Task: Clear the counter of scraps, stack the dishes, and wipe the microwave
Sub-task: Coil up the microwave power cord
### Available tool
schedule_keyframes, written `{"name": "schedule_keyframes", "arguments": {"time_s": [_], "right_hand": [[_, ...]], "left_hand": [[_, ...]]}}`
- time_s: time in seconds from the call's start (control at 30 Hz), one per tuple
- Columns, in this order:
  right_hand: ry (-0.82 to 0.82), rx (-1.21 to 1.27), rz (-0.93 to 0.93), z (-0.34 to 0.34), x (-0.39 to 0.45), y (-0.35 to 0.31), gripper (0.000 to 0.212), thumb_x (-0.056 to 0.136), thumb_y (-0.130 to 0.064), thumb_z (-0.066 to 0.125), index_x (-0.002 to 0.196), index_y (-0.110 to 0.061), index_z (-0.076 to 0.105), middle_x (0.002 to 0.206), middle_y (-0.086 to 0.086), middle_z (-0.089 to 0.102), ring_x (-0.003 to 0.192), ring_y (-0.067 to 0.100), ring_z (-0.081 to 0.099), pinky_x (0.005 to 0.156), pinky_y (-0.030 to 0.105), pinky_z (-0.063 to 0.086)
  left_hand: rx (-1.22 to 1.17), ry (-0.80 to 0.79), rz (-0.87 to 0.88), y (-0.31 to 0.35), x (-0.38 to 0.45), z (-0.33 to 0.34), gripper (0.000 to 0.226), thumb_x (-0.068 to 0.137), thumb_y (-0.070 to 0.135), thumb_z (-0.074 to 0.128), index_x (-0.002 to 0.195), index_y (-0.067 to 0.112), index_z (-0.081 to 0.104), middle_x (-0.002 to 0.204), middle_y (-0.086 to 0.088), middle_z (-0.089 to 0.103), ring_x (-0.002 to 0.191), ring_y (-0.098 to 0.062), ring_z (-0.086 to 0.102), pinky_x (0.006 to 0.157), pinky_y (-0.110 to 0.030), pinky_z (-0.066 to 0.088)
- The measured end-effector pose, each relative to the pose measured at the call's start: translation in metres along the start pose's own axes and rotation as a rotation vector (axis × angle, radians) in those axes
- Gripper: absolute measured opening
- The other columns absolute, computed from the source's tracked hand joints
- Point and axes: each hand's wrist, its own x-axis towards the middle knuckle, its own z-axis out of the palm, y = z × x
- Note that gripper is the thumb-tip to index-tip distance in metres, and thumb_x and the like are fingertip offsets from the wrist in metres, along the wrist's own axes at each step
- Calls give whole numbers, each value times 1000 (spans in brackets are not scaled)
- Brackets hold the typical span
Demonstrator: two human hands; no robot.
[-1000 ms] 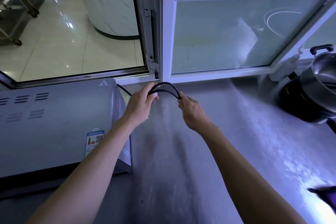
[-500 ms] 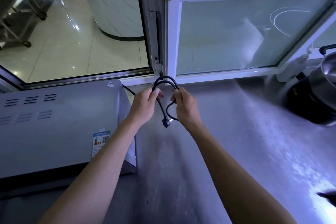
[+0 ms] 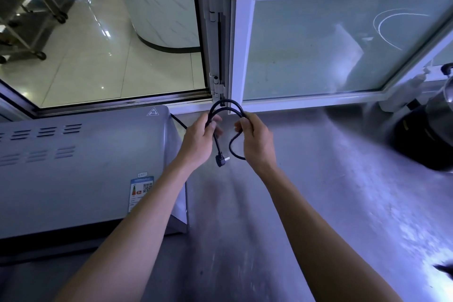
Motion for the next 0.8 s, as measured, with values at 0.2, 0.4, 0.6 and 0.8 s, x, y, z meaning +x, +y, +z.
{"name": "schedule_keyframes", "arguments": {"time_s": [0.2,0.4,0.6,0.8], "right_hand": [[-108,-191,-30,-22,0,18,28,103,-46,39,102,-27,60,73,3,59,69,18,50,61,32,40],[-74,-152,12,-34,-8,25,24,101,-39,48,91,-23,64,75,-5,63,70,15,56,63,35,46],[-57,-168,-113,-38,-9,21,14,97,-18,58,90,-16,70,83,-8,65,80,14,58,70,30,47],[-26,-339,-277,-40,-7,17,10,93,-15,68,95,-14,78,91,2,70,89,25,59,86,49,47]], "left_hand": [[16,-8,-11,-2,2,-5,21,104,15,41,98,24,58,79,4,69,76,-12,65,66,-15,47],[83,-97,-54,-7,0,-7,18,103,19,46,102,23,63,76,10,70,73,-6,61,62,-13,41],[137,-218,-90,-4,0,-6,14,100,18,53,93,24,63,78,4,73,71,-6,67,63,-9,45],[213,-270,-90,3,-2,-1,19,99,28,58,87,16,66,79,12,74,74,0,66,64,-15,43]]}}
